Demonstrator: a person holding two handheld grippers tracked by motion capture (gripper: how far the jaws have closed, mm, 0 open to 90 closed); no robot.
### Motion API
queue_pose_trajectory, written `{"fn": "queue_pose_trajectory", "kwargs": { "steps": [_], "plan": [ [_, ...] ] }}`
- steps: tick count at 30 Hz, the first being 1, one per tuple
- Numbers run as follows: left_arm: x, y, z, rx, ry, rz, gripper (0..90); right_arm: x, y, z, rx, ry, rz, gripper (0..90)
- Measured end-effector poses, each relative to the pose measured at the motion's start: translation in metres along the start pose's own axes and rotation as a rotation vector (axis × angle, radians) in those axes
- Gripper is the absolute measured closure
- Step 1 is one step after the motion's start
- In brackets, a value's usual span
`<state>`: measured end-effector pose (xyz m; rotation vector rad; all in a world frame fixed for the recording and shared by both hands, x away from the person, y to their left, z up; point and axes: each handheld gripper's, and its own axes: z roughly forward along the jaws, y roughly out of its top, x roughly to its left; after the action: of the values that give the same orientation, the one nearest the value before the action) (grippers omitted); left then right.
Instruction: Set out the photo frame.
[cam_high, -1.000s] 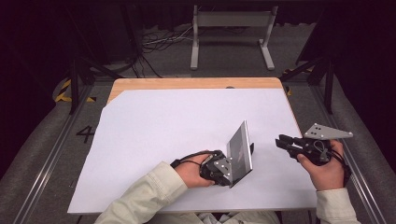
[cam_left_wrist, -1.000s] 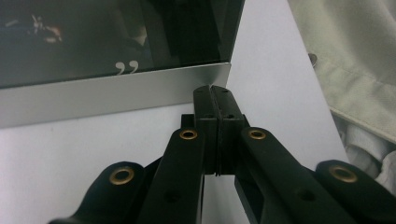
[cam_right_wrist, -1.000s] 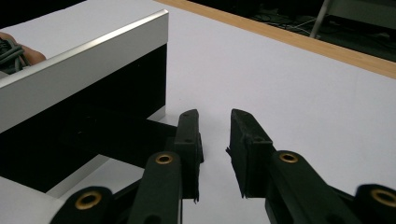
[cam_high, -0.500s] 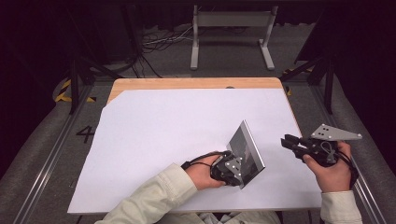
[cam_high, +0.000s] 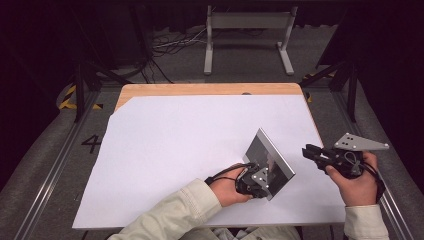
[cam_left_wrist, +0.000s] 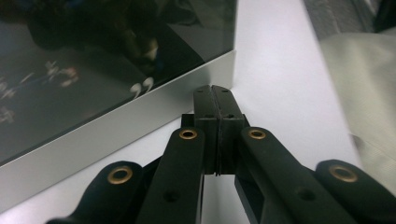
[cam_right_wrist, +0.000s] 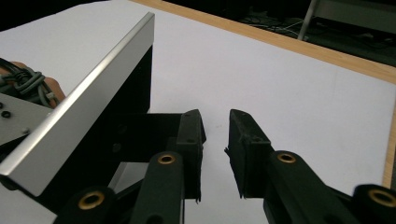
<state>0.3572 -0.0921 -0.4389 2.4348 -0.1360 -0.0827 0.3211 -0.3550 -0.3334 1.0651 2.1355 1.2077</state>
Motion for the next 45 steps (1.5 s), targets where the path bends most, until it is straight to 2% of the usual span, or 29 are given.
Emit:
{"fn": "queue_pose_trajectory", "kwargs": {
  "steps": [3, 7, 10, 15, 20, 26, 28, 32, 39, 45],
  "plan": [
    [0.002, 0.000, 0.003, -0.034, 0.029, -0.015, 90.0, 0.000, 0.001, -0.001, 0.002, -0.007, -0.011, 76.3],
    [0.002, 0.000, 0.003, -0.056, 0.042, -0.015, 90.0, -0.001, 0.001, -0.002, 0.010, -0.012, -0.011, 76.8],
    [0.003, 0.000, 0.003, -0.091, 0.047, -0.027, 90.0, -0.001, 0.000, -0.002, 0.014, -0.016, -0.011, 76.8],
    [0.002, -0.001, 0.004, -0.095, 0.043, -0.021, 87.8, -0.001, 0.001, -0.004, 0.014, -0.017, -0.006, 76.3],
    [-0.002, -0.001, -0.003, -0.093, 0.042, -0.010, 87.5, -0.002, 0.002, -0.004, 0.025, -0.017, 0.001, 76.6],
    [-0.003, -0.004, -0.014, -0.089, 0.056, -0.016, 84.9, -0.004, 0.005, -0.004, 0.032, -0.015, 0.013, 78.4],
    [-0.003, -0.008, -0.019, -0.089, 0.060, -0.025, 84.3, -0.005, 0.006, -0.005, 0.038, -0.008, 0.021, 79.3],
    [0.000, -0.018, -0.029, -0.089, 0.064, -0.073, 78.5, -0.006, 0.009, -0.004, 0.041, 0.001, 0.034, 80.7],
    [0.004, -0.032, -0.045, -0.085, 0.086, -0.112, 76.8, -0.007, 0.012, 0.000, 0.047, 0.017, 0.043, 80.1],
    [0.005, -0.042, -0.060, -0.091, 0.111, -0.146, 76.4, -0.007, 0.014, 0.001, 0.052, 0.046, 0.114, 80.0]
  ]
}}
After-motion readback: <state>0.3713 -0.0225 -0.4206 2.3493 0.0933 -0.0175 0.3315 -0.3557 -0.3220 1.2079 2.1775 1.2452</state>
